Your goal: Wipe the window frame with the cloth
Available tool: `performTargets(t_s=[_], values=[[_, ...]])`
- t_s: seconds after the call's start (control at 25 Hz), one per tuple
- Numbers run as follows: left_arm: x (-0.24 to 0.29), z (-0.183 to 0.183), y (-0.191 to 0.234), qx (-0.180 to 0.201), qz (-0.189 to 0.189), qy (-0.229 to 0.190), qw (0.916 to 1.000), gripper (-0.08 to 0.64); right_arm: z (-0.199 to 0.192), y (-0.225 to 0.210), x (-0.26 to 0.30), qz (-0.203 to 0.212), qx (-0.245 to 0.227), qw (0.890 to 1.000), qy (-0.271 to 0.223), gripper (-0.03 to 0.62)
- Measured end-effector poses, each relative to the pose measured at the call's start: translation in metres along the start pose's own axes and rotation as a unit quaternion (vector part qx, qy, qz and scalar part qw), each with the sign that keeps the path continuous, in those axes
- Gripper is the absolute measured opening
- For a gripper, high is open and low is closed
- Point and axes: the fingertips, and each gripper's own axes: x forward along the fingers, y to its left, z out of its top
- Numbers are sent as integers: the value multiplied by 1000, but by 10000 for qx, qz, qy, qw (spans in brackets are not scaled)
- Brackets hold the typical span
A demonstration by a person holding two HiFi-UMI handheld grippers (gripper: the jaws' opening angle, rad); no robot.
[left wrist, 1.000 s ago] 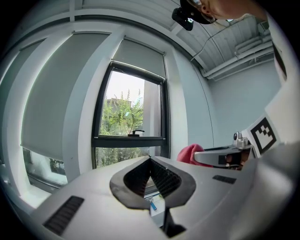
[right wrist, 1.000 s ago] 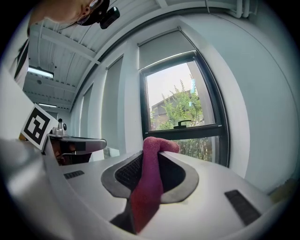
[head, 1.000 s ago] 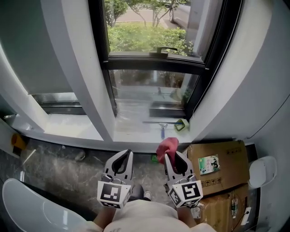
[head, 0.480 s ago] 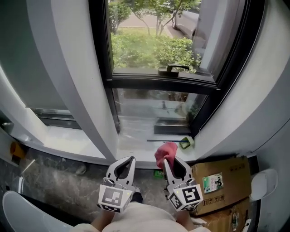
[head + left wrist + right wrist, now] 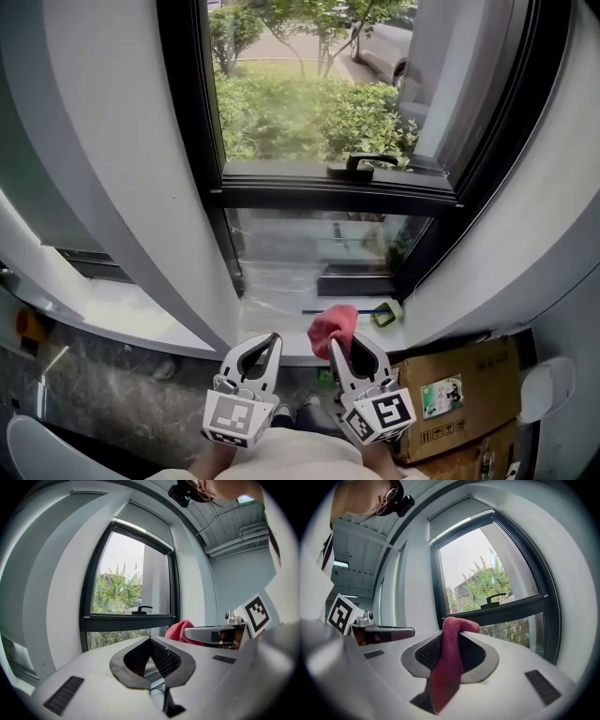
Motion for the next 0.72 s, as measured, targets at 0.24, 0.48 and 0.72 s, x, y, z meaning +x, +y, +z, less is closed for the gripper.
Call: performTargets(t_s=[0.24, 0.48, 0.72], values=[[42, 19, 12, 27, 237, -176, 9996, 8, 21, -34, 37, 309, 127, 9994, -108, 101], [78, 36, 22, 78, 503, -409, 9979, 8, 48, -61, 67, 627, -85, 9977, -236, 101], [91, 28, 29, -130, 732, -341, 9966, 8, 70, -74, 87, 778, -414, 9953, -400, 101]])
